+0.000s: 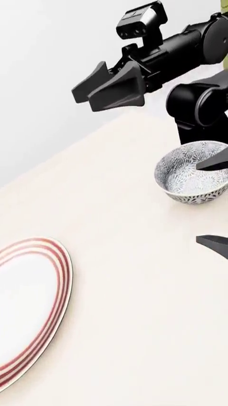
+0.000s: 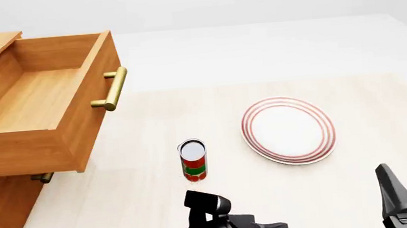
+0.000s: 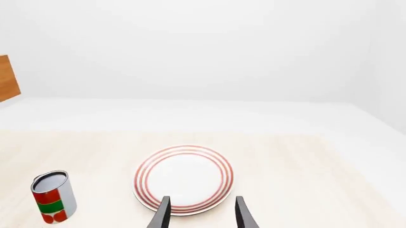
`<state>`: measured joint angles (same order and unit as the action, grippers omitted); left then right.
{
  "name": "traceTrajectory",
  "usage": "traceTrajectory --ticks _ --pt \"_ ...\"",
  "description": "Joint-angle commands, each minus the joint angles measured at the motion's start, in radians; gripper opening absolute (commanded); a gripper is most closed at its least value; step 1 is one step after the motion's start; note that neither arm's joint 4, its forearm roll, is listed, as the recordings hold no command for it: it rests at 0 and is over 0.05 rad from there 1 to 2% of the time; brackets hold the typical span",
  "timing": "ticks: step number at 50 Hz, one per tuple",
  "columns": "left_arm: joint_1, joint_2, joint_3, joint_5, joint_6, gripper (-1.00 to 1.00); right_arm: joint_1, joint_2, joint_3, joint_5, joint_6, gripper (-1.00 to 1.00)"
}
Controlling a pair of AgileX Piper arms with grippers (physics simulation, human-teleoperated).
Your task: Put the bowl in the top drawer of the cabinet.
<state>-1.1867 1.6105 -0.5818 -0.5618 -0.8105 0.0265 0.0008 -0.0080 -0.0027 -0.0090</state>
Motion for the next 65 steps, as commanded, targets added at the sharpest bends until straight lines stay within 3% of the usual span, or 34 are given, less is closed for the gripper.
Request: traceTrajectory --ticks 1,23,65 --pt "-0.023 0.061 -0.008 -0.032 -0.047 1.00 0.000 0.000 0.000 0.000 0.000 1.00" --pt "-0.048 0.154 -0.045 -0.049 -0.100 1.00 0.000 0.000 0.000 0.000 0.000 1.00" --pt "-0.103 0.264 -0.178 0.030 -0.123 1.00 0.000 0.000 0.000 0.000 0.000 1.00"
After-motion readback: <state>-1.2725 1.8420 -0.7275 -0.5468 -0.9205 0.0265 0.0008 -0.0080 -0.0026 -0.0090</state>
